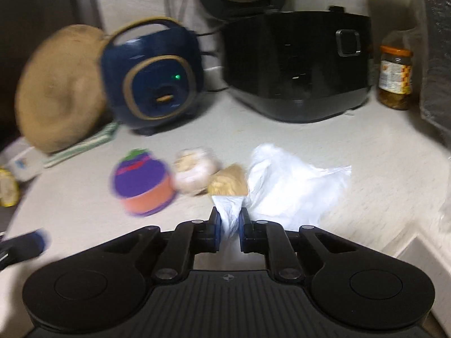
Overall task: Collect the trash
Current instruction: 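Reach the right gripper to the white tissue and grasp it, then grasp the small potato with the left gripper while the right gripper holds the tissue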
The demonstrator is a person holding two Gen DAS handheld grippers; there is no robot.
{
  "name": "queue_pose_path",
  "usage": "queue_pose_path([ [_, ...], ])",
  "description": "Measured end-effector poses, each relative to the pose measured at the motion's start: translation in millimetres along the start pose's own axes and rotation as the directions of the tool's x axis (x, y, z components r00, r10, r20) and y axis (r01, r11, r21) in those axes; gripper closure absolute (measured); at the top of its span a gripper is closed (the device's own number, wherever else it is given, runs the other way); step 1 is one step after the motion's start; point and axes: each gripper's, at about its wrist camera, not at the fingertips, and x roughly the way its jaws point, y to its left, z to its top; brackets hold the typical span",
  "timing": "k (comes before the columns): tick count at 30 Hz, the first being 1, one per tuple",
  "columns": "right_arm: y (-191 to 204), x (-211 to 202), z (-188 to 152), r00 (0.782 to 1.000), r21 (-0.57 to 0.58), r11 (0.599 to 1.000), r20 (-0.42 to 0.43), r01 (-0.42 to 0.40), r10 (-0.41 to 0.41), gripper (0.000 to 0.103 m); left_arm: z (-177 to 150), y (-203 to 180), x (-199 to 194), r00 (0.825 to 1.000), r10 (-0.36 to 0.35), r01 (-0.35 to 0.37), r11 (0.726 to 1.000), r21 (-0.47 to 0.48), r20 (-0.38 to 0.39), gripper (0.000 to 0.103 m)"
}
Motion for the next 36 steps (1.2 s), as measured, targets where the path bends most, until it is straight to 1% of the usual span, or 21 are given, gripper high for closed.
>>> queue_pose_path([
  [3,6,-16,-6,0.994,-0.009,0.994,-0.014,-0.104,0.104,0.091,-1,-1,4,1.000,-0.010,0.010,1.000,-0.008,-0.012,0.083],
  [5,10,-28,-8,0.991,-0.030,0.991,0.000,-0.133,0.133,0.091,-4,-2,7,1.000,-0.020,0.020,1.000,-0.007,-0.023,0.083],
  [7,13,-36,-6,0.993,-0.050,0.993,0.030,-0.108,0.110,0.090,-5,-2,8,0.999,-0.026,0.026,1.000,-0.010,-0.030,0.083],
  [8,14,-37,-4,0.996,-0.061,0.996,0.053,-0.062,0.065,0.088,-6,-2,8,0.999,-0.027,0.027,1.000,-0.011,-0.031,0.083],
  [9,15,-37,-2,0.997,-0.067,0.997,0.070,-0.024,0.028,0.077,-6,-1,8,0.999,-0.025,0.025,1.000,-0.011,-0.030,0.083],
  [10,16,-38,0,0.996,-0.067,0.998,0.093,0.007,-0.001,0.058,-6,0,7,0.999,-0.020,0.020,1.000,-0.012,-0.026,0.083],
  [12,16,-38,3,0.987,-0.054,0.997,0.150,0.061,-0.052,0.036,-5,2,6,1.000,-0.010,0.009,1.000,-0.016,-0.020,0.083],
  [14,19,-31,7,0.978,-0.047,0.993,0.183,0.111,-0.101,0.035,-5,4,4,1.000,0.002,-0.002,1.000,-0.023,-0.016,0.083],
  [15,18,-25,11,0.979,-0.050,0.991,0.174,0.121,-0.110,0.035,-5,5,4,1.000,0.004,-0.004,1.000,-0.024,-0.016,0.083],
  [18,15,7,23,0.989,-0.049,0.992,0.095,0.117,-0.112,0.034,-6,5,1,1.000,0.001,-0.001,1.000,-0.020,-0.017,0.083],
  [21,13,40,26,0.988,-0.046,0.987,0.022,0.153,-0.152,0.035,-7,4,-5,1.000,-0.004,0.004,1.000,-0.007,-0.013,0.083],
  [23,8,49,22,0.988,-0.036,0.987,-0.016,0.155,-0.155,0.058,-6,4,-10,1.000,0.001,-0.001,1.000,0.003,-0.005,0.083],
  [24,10,46,20,0.987,-0.038,0.987,-0.004,0.158,-0.158,0.066,-6,5,-11,1.000,0.005,-0.005,1.000,0.006,0.001,0.083],
  [25,11,42,18,0.991,-0.029,0.990,-0.013,0.136,-0.136,0.067,-5,6,-12,1.000,0.012,-0.012,1.000,0.010,0.010,0.083],
  [27,14,30,12,0.999,0.010,1.000,-0.043,0.002,-0.001,0.067,-4,7,-11,0.999,0.025,-0.025,1.000,0.005,0.021,0.083],
  [29,23,19,6,0.991,0.006,0.994,-0.070,-0.112,0.112,0.067,-2,7,-9,1.000,0.024,-0.024,1.000,0.003,0.019,0.083],
  [31,35,5,-2,0.980,-0.039,0.982,-0.085,-0.186,0.182,0.067,-2,3,-7,1.000,0.017,-0.017,1.000,0.015,0.016,0.083],
  [32,39,-2,-5,0.978,-0.066,0.978,-0.079,-0.199,0.194,0.066,-2,0,-7,1.000,0.016,-0.016,1.000,0.023,0.016,0.083],
  [33,43,-9,-8,0.981,-0.094,0.977,-0.063,-0.191,0.185,0.057,-2,-2,-7,1.000,0.017,-0.017,0.999,0.029,0.015,0.083],
  [34,44,-15,-11,0.985,-0.117,0.979,-0.046,-0.168,0.164,0.039,-1,-4,-5,1.000,0.019,-0.020,0.999,0.035,0.012,0.083],
  [36,43,-25,-18,0.993,-0.158,0.981,-0.002,-0.115,0.116,0.026,-1,-6,-3,1.000,0.030,-0.030,0.999,0.038,0.008,0.083],
])
